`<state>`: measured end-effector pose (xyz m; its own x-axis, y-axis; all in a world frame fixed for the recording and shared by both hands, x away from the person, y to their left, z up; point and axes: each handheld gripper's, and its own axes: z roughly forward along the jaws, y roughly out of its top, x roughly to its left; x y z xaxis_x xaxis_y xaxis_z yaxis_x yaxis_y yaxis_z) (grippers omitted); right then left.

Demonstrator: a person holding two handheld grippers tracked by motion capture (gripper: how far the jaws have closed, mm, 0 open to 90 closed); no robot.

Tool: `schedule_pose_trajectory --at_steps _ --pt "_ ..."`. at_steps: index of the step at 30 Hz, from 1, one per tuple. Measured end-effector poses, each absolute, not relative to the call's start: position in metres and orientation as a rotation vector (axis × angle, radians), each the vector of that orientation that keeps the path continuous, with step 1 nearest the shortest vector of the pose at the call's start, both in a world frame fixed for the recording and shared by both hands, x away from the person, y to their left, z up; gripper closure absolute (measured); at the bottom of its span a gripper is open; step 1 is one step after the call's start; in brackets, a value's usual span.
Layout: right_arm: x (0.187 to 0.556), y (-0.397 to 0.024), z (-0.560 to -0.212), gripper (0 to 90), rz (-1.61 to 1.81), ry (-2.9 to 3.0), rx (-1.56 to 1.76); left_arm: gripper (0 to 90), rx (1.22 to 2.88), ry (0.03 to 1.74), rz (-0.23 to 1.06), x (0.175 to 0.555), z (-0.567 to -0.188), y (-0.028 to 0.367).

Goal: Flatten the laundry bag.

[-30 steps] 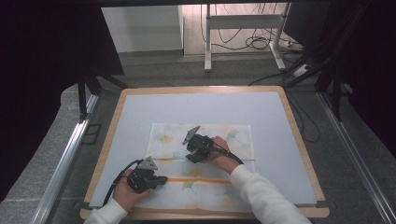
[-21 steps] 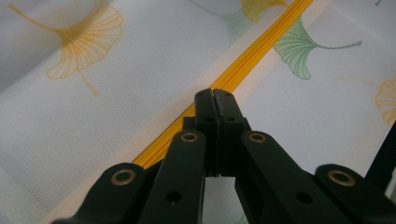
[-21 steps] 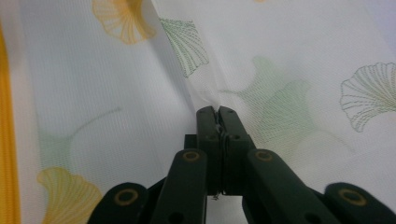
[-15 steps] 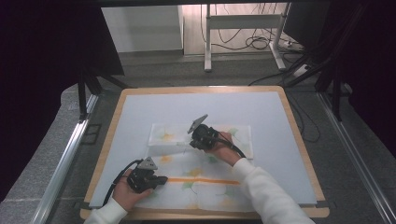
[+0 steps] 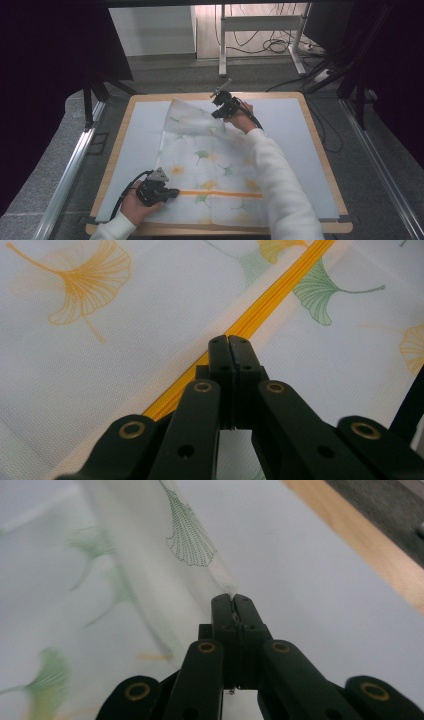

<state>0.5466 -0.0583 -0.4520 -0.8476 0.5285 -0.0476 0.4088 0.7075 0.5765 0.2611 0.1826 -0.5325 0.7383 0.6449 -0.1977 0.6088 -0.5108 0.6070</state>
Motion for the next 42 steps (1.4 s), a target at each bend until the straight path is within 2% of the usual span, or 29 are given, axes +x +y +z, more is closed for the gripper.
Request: schedule_pose_trajectory --at_steps 1,2,3,8,12,15,24,42 --pt "0.556 -0.058 -0.453 87.0 0.83 2.695 0.784 90.0 2.264 0.939 0.07 0.261 -0.532 0.183" --pt "0.565 -0.057 -0.453 81.0 0.819 2.681 0.8 90.0 2.263 0.938 0.069 0.261 -0.533 0.183" --pt "0.572 -0.057 -0.452 71.0 0.795 2.652 0.816 90.0 2.262 0.94 0.067 0.261 -0.533 0.183" --pt "0.579 -0.066 -0.421 53.8 0.793 2.51 0.833 90.0 2.259 0.931 0.047 0.264 -0.533 0.184" --pt "0.552 -0.085 -0.389 55.5 0.878 2.498 0.792 90.0 2.267 0.926 0.052 0.265 -0.533 0.183" --pt "0.539 -0.093 -0.389 54.2 0.9 2.519 0.785 90.0 2.274 0.925 0.058 0.264 -0.532 0.183" --pt "0.481 -0.124 -0.419 48.4 1.023 2.612 0.79 90.0 2.261 0.937 0.04 0.265 -0.533 0.184" --pt "0.407 -0.175 -0.468 41.1 1.006 2.614 0.947 90.0 2.255 0.941 0.042 0.264 -0.533 0.183"
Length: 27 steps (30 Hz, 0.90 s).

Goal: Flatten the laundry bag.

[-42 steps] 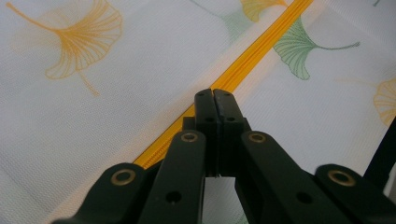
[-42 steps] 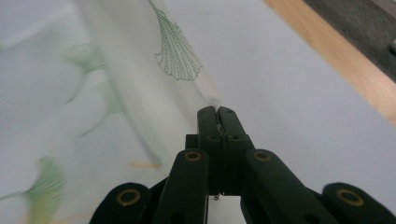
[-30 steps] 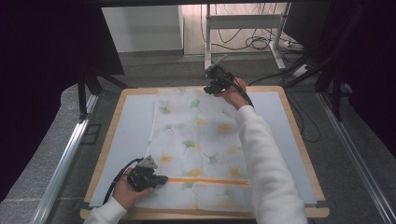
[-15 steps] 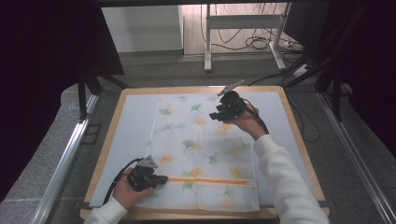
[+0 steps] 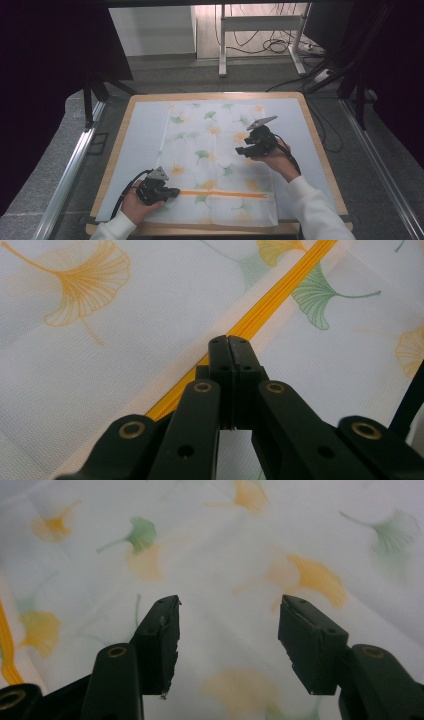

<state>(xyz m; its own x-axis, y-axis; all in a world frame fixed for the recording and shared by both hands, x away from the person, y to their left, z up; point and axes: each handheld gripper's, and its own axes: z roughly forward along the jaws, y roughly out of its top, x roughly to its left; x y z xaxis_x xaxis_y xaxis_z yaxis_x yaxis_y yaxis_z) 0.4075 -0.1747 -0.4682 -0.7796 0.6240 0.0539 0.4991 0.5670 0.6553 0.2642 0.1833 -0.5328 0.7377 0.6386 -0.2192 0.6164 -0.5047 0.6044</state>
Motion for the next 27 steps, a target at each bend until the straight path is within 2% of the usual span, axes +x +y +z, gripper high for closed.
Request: schedule_pose_trajectory --at_steps 11,20,24,27 --pt "0.377 -0.227 -0.488 36.3 0.879 2.556 1.099 90.0 2.254 0.939 0.055 0.264 -0.533 0.182" --pt "0.347 -0.245 -0.495 34.5 0.824 2.598 1.112 90.0 2.257 0.936 0.061 0.264 -0.533 0.182" --pt "0.332 -0.25 -0.493 36.7 0.839 2.605 1.095 90.0 2.256 0.935 0.061 0.264 -0.533 0.182" --pt "0.326 -0.251 -0.494 43.4 0.868 2.61 1.075 90.0 2.257 0.936 0.064 0.263 -0.533 0.181"
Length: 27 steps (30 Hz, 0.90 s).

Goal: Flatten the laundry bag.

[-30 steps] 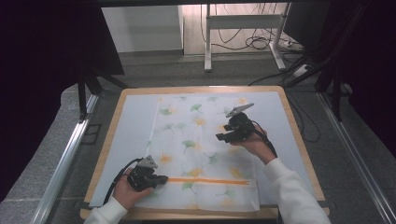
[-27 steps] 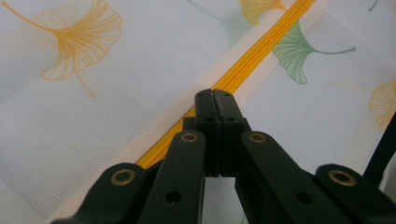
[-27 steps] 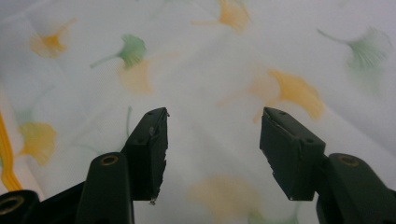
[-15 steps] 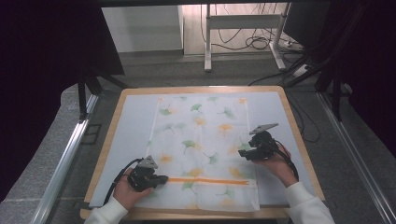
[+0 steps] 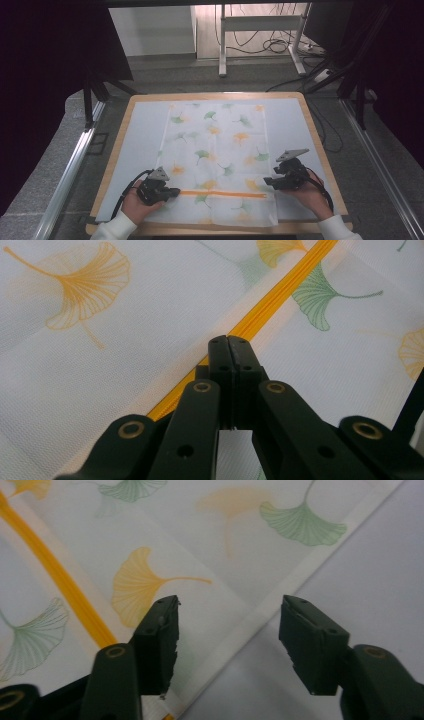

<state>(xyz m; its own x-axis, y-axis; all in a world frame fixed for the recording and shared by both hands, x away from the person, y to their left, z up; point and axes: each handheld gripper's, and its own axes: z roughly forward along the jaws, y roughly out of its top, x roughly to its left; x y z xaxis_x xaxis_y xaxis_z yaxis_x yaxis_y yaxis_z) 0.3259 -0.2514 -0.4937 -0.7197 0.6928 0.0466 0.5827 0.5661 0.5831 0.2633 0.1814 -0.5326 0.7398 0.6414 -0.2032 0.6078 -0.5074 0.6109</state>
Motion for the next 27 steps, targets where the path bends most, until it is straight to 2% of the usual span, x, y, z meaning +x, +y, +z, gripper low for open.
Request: schedule_pose_trajectory --at_steps 2,3,8,16,22,27 --pt "0.325 -0.251 -0.495 50.7 0.883 2.625 1.055 89.8 2.258 0.932 0.066 0.263 -0.532 0.181" --pt "0.324 -0.251 -0.495 58.0 0.893 2.646 1.045 87.6 2.259 0.928 0.067 0.263 -0.532 0.181" --pt "0.316 -0.254 -0.495 62.6 0.883 2.653 1.068 81.6 2.256 0.909 0.066 0.261 -0.531 0.18" --pt "0.276 -0.267 -0.492 46.1 0.9 2.67 1.098 72.4 2.23 0.899 0.093 0.259 -0.53 0.179" --pt "0.245 -0.268 -0.492 34.8 0.952 2.728 1.02 70.3 2.241 0.902 0.099 0.261 -0.531 0.177" --pt "0.224 -0.254 -0.491 25.4 0.913 2.768 0.831 70.1 2.233 0.908 0.094 0.263 -0.532 0.175"
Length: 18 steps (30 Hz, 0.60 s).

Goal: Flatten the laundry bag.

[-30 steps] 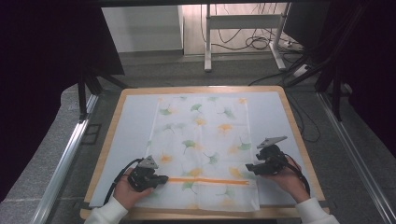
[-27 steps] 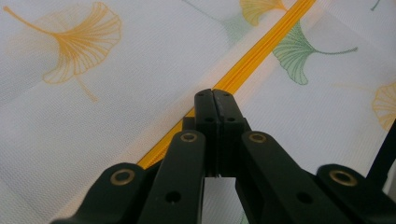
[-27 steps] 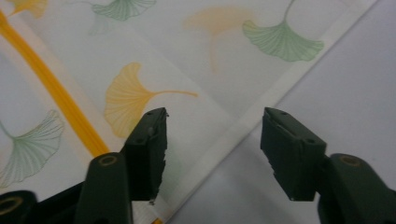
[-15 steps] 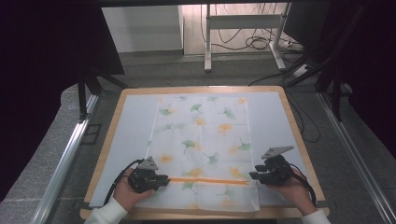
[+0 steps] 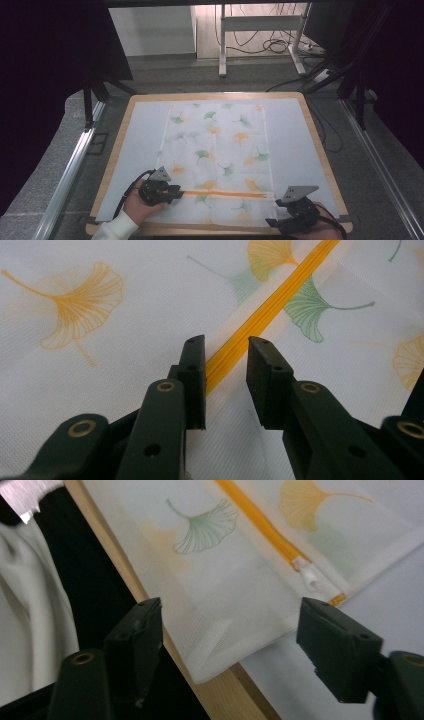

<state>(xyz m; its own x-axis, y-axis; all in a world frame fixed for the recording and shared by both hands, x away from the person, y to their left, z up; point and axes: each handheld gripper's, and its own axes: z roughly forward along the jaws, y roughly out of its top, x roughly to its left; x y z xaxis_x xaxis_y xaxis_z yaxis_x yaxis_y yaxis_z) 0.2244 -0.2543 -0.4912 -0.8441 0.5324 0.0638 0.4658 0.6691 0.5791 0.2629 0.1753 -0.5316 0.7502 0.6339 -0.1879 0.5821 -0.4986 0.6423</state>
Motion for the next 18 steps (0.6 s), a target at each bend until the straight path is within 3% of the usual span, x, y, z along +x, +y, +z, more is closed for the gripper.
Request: schedule_pose_trajectory --at_steps 10,18 --pt "0.22 -0.24 -0.505 26.7 0.678 2.791 0.677 70.3 2.234 0.906 0.092 0.264 -0.532 0.175" --pt "0.223 -0.243 -0.506 55.4 0.638 2.75 0.677 70.4 2.244 0.901 0.091 0.264 -0.532 0.175"
